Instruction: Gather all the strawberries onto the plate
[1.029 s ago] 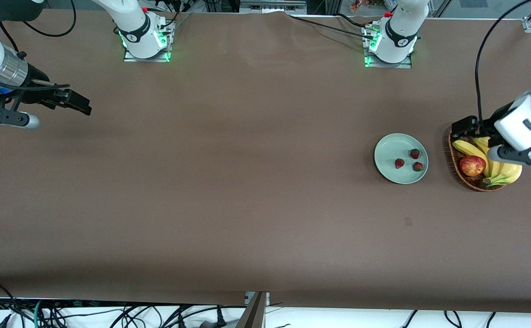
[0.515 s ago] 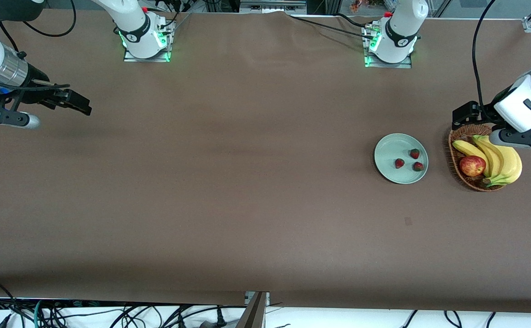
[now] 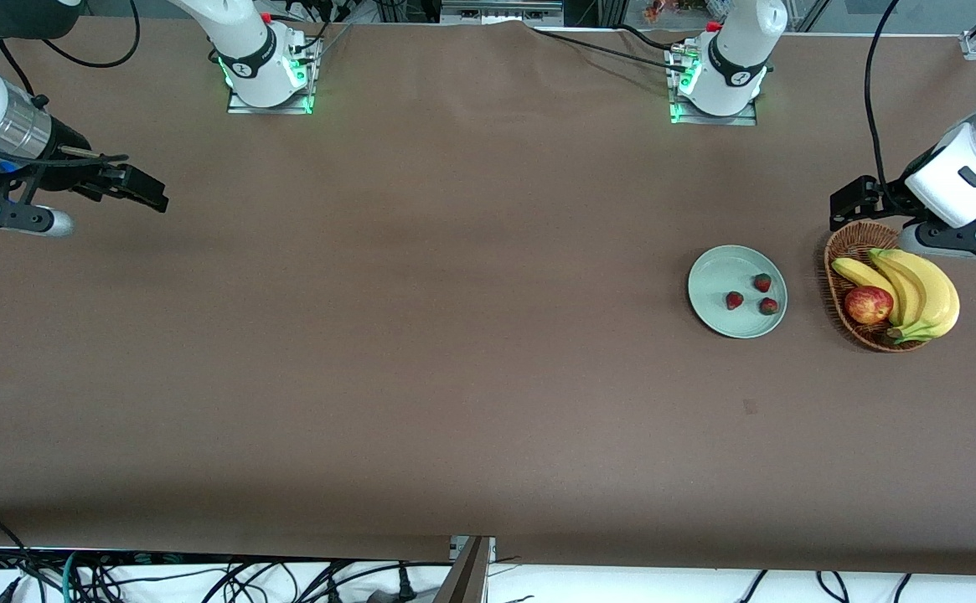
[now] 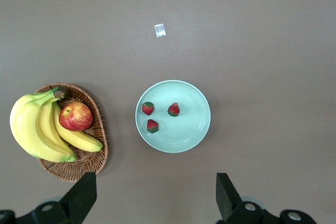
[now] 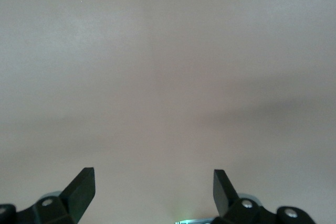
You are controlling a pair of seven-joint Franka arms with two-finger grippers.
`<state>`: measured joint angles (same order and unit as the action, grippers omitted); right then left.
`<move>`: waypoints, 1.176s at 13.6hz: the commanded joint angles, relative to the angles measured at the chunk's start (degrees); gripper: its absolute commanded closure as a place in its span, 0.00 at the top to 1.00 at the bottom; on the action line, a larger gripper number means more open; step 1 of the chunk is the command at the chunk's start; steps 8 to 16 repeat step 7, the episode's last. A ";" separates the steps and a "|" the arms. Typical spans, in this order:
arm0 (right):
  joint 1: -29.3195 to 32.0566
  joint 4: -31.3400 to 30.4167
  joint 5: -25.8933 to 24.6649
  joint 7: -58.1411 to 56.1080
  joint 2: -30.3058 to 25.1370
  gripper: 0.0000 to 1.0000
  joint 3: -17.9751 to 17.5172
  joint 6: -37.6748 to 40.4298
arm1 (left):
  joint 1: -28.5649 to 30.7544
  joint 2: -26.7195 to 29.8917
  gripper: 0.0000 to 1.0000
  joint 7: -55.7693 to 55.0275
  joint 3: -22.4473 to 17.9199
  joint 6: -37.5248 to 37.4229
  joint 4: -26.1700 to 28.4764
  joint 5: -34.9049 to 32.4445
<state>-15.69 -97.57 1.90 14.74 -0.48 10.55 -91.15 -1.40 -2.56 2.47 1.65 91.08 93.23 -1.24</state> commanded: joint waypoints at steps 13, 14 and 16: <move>0.31 0.01 -0.76 -0.85 -0.58 0.99 -0.71 -1.39 | -0.01 1.50 1.00 -0.28 -0.68 -0.64 1.60 3.00; 0.31 0.01 -0.76 -0.85 -0.58 0.99 -0.71 -1.39 | -0.01 1.50 1.00 -0.28 -0.68 -0.64 1.60 3.00; 0.31 0.01 -0.76 -0.85 -0.58 0.99 -0.71 -1.39 | -0.01 1.50 1.00 -0.28 -0.68 -0.64 1.60 3.00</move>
